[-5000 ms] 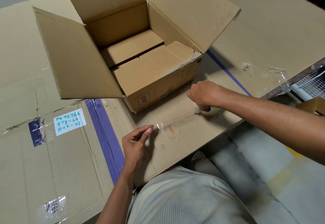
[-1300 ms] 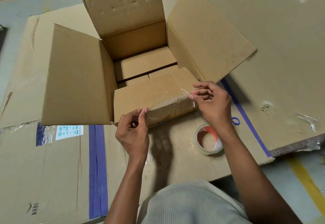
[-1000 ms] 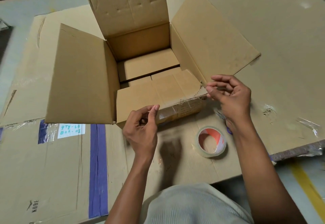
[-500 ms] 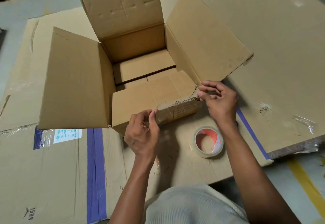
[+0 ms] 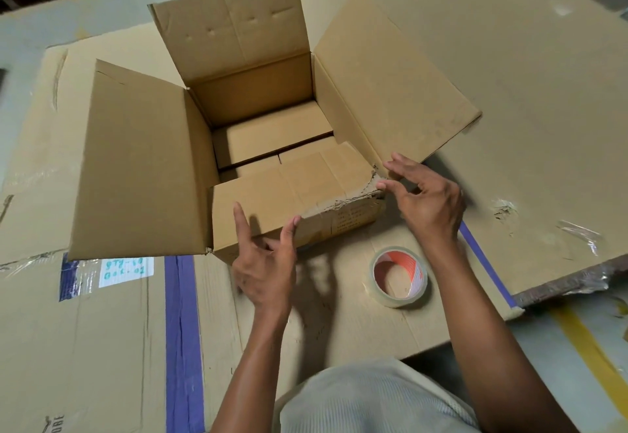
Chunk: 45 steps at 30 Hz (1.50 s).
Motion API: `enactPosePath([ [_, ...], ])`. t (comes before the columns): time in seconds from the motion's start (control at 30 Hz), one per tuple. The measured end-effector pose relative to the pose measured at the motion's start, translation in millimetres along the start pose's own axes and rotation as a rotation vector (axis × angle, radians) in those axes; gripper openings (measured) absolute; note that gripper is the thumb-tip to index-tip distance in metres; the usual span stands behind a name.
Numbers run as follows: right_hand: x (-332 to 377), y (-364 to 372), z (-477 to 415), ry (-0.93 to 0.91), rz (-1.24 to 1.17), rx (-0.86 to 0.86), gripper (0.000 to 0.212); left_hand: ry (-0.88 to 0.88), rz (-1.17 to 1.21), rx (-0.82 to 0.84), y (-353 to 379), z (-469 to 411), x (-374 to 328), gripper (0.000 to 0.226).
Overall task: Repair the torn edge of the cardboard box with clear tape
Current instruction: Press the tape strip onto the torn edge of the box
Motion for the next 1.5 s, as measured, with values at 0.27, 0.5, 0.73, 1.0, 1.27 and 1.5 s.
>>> enactPosePath([
  [0.27,27,-8,8,-0.297,0.013,-0.081,0.041,0.117,0.448,-0.045,-7,9,-2,0.039],
  [0.5,33,24,0,-0.466,0.048,0.247,0.024,1.110,-0.157,0.119,49,37,-64,0.040],
  [0.73,7,29,3,-0.566,0.046,0.278,0.040,1.288,-0.414,0.143,83,20,-43,0.035],
  [1.0,-7,25,11,-0.549,0.073,0.061,0.029,1.360,-0.333,0.016,43,-1,-20,0.030],
  [1.27,-4,24,7,-0.469,0.060,0.088,0.038,1.303,-0.258,0.014,25,-13,-9,0.028],
  [1.5,17,28,32,-0.325,0.225,0.025,0.042,1.190,-0.230,0.100,22,-16,-10,0.028],
])
Point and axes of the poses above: each hand's wrist, its own z-axis away from the middle knuckle, its own y-axis out of the palm, x = y × z, the point moved 7 cm from there along -z, towards the middle knuckle, and after that the axes turned 4 degrees about -y, right-handed, at the moved point
